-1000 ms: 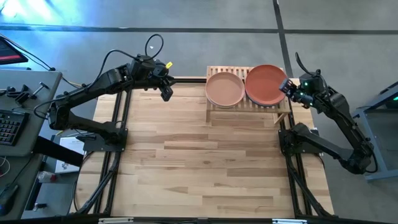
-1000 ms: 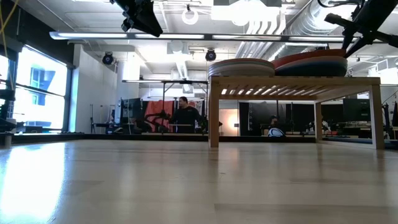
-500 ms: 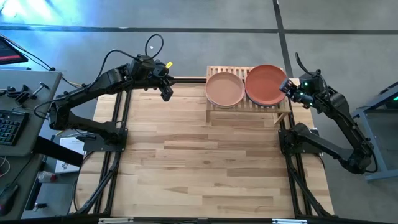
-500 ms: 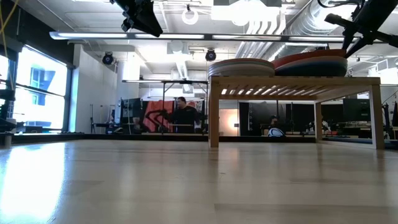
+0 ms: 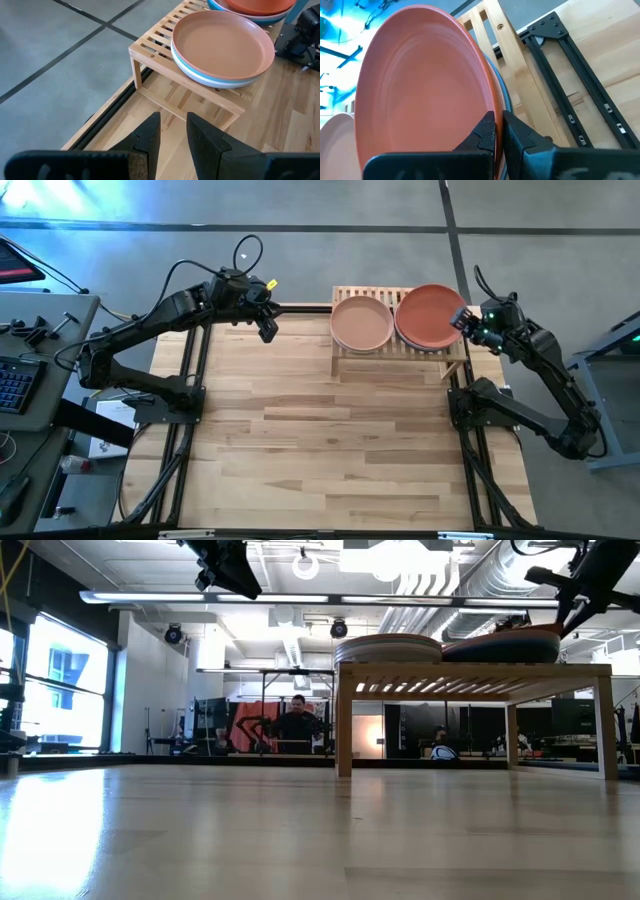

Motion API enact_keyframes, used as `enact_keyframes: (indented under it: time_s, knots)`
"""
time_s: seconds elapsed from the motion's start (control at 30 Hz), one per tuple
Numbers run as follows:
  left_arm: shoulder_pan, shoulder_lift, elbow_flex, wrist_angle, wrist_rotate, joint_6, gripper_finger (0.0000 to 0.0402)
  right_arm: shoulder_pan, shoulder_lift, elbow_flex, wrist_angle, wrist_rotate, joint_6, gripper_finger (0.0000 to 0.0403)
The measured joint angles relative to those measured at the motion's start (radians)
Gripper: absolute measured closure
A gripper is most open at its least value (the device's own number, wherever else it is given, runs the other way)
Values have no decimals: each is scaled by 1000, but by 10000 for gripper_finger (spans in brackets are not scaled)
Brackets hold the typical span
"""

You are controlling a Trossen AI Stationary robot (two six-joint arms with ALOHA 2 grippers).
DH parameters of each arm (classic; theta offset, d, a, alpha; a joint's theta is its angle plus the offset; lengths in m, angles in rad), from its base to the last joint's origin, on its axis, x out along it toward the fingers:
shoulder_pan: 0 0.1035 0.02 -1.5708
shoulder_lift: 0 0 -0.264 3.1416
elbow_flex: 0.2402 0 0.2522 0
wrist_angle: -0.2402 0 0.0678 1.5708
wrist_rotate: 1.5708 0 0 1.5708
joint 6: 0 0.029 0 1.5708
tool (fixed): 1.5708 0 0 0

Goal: Place and stack plates onto a shelf
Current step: Stack the orange plate on top of the apricot plate

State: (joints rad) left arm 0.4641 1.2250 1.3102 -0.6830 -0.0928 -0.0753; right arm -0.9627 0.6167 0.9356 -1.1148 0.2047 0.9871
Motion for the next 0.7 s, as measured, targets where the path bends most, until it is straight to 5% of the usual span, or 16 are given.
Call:
enact_keyframes:
  time_s: [0.37,0.7]
  knots:
    - [0,0,0,0,0,0,319,0,0,0,30,-16,-5,397]
    - [0,0,0,0,0,0,319,0,-1,0,45,-22,-29,303]
